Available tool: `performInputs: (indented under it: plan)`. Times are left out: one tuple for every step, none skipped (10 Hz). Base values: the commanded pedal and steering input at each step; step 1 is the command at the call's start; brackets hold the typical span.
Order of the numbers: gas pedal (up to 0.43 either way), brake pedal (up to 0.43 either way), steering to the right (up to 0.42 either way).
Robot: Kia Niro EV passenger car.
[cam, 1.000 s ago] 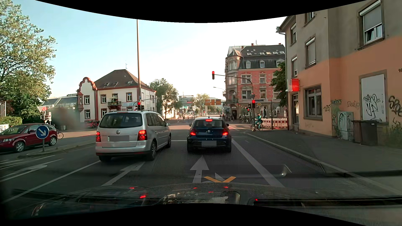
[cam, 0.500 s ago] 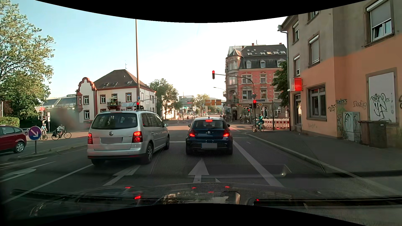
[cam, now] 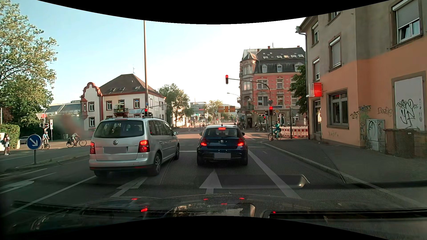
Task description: Follow the waypoints while adhering to traffic rules and regulations
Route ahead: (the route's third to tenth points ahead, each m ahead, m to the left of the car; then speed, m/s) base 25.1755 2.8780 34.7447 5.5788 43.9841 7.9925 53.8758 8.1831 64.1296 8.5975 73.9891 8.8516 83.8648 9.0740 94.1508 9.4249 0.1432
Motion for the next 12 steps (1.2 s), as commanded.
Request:
performInputs:
  plan:
    - [0.0, 0.238, -0.019]
    - [0.0, 0.232, -0.019]
    - [0.0, 0.232, -0.018]
    - [0.0, 0.232, -0.018]
    - [0.0, 0.232, -0.017]
    - [0.0, 0.232, -0.017]
    - [0.0, 0.232, -0.017]
    - [0.0, 0.232, -0.017]
    - [0.0, 0.232, -0.017]
    - [0.0, 0.232, -0.017]
    - [0.0, 0.226, -0.017]
    - [0.0, 0.226, -0.017]
